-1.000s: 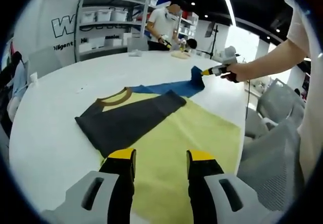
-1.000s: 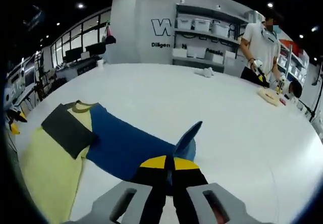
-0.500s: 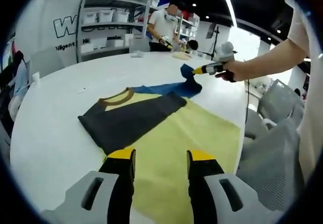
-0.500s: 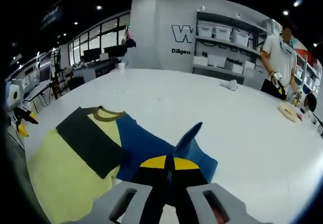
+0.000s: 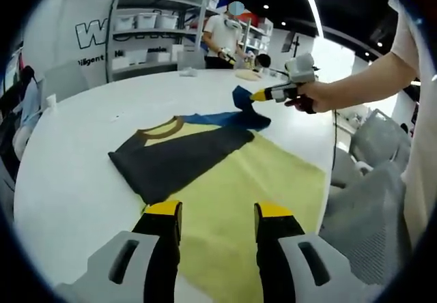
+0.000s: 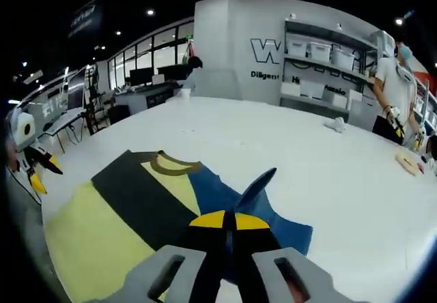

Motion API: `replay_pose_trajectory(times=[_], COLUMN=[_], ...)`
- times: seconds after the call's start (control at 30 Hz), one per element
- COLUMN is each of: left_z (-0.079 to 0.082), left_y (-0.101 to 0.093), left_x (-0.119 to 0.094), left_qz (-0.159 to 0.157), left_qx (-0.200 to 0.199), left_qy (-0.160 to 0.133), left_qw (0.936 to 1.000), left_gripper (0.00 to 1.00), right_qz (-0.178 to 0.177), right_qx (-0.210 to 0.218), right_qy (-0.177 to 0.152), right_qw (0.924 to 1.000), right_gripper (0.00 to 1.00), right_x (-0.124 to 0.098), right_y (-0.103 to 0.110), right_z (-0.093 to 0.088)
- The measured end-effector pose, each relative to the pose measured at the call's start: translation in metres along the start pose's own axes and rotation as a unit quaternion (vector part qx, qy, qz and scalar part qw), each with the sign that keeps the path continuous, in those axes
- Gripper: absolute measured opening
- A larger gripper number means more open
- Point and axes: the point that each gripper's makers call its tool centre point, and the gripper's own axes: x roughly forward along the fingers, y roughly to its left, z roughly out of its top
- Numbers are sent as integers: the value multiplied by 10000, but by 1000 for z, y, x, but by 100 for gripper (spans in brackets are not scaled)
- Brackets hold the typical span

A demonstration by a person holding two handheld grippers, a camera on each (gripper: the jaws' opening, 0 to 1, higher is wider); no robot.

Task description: Fold the garment on the visible template until the final outline fits inside the template.

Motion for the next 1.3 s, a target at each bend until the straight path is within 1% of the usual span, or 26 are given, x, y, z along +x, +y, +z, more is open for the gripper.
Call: replay_pose_trajectory(times=[0.13, 0.2, 0.37, 0.57, 0.6, 0.7, 0.97, 1.3], left_z=[0, -1, -3, -5, -5, -6, -9, -11], left_y=[0, 0, 1, 3, 3, 3, 4, 6], left_x=[-1, -1, -4, -7, -7, -8, -10, -13], left_qz=[10, 16, 36, 67, 71, 80, 110, 142], left_qx=[-9, -19, -39, -64, -63, -67, -90, -108], left_qy=[-11, -17, -7, -1, -2, 2, 21, 44], left_qw=[10000, 10000, 10000, 10000, 10000, 9999, 9999, 9998], left_gripper=[41, 41, 41, 41, 41, 41, 41, 41], right_qz=[195, 252, 465, 638, 692, 768, 1070, 1328], right_qx=[-101, -108, -169, -224, -244, -300, -411, -538], right_qy=[-113, -147, -219, -278, -302, -318, -349, -340], right_qw=[9997, 9995, 9985, 9973, 9969, 9961, 9928, 9891], right_gripper=[0, 0, 0, 0, 0, 0, 0, 0], right_x=[12, 17, 31, 44, 46, 52, 68, 84], right_y=[15, 21, 46, 69, 75, 87, 126, 163], right_z=[11, 14, 23, 33, 35, 38, 45, 49])
